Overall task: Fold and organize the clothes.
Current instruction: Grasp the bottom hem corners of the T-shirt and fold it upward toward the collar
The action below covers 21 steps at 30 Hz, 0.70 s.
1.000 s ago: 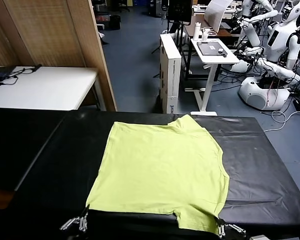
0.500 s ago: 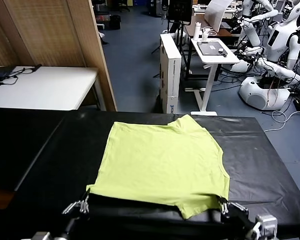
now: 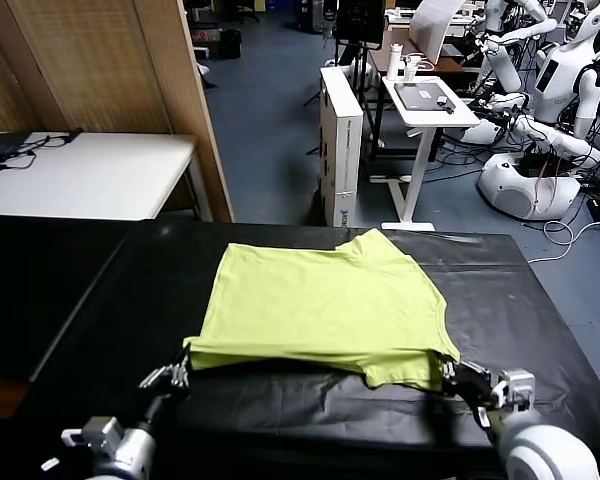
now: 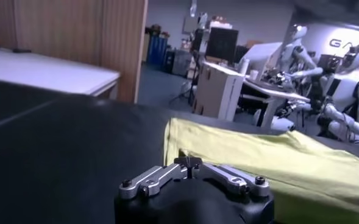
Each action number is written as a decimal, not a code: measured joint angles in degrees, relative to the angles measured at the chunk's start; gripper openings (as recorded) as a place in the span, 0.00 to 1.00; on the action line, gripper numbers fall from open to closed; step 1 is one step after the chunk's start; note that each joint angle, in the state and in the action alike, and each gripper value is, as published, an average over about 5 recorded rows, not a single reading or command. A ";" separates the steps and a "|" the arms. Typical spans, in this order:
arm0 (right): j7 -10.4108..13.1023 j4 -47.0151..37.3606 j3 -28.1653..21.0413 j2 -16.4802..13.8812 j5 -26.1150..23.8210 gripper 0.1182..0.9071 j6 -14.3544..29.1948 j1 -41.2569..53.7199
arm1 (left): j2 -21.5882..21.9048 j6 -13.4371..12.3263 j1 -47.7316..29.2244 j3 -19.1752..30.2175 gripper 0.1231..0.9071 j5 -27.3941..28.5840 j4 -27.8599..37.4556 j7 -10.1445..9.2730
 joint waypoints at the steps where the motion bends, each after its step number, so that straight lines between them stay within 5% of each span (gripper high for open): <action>1: 0.01 -0.57 -0.58 0.16 -0.30 0.03 0.05 0.68 | 0.22 0.09 -0.89 0.34 0.03 -0.07 0.68 0.00; 21: 0.02 -4.29 -2.63 1.23 -1.41 0.03 0.77 3.40 | 6.24 0.55 -14.75 8.68 0.03 -1.86 12.32 -0.01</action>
